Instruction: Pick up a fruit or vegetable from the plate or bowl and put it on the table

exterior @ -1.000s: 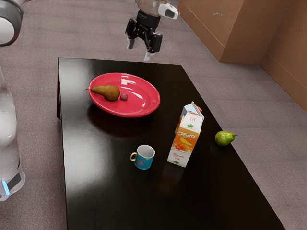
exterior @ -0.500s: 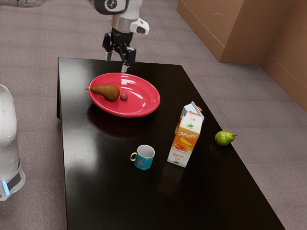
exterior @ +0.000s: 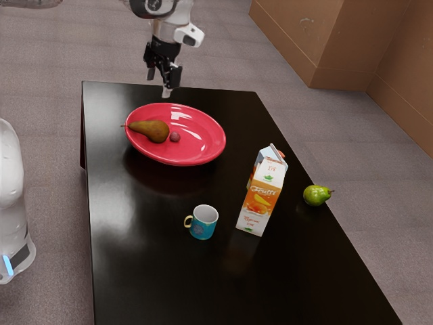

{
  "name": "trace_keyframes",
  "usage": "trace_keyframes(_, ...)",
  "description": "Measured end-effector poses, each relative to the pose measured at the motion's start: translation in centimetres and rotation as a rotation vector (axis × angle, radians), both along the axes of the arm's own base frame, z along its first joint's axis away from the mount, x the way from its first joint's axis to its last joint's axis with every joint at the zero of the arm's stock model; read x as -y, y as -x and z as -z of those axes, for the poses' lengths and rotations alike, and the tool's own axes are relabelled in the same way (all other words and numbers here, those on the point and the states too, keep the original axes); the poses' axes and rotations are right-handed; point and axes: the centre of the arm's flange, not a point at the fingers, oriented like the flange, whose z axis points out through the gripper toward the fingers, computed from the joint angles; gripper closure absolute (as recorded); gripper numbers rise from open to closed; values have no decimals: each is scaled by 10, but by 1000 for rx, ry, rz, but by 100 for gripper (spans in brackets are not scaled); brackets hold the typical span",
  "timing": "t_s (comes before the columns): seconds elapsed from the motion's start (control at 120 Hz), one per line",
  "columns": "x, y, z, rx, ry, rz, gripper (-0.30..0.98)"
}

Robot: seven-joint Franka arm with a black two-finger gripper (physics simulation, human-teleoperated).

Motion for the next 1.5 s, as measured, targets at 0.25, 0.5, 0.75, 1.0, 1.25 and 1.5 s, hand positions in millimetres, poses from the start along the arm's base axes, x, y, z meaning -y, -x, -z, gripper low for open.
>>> trace_keyframes(0.25, 4, 3, 37, -39, 10, 208, 0)
trace_keyframes(0.5, 8, 6, 58, -68, 34, 346, 0)
trace_keyframes(0.75, 9, 7, 68, -79, 48, 397, 0)
trace_keyframes(1.0, 10, 2, 76, -67, 51, 422, 0)
trace_keyframes(1.25, 8, -14, 103, -85, 67, 428, 0)
trace_keyframes(1.5, 6, -26, 127, -105, 84, 429, 0)
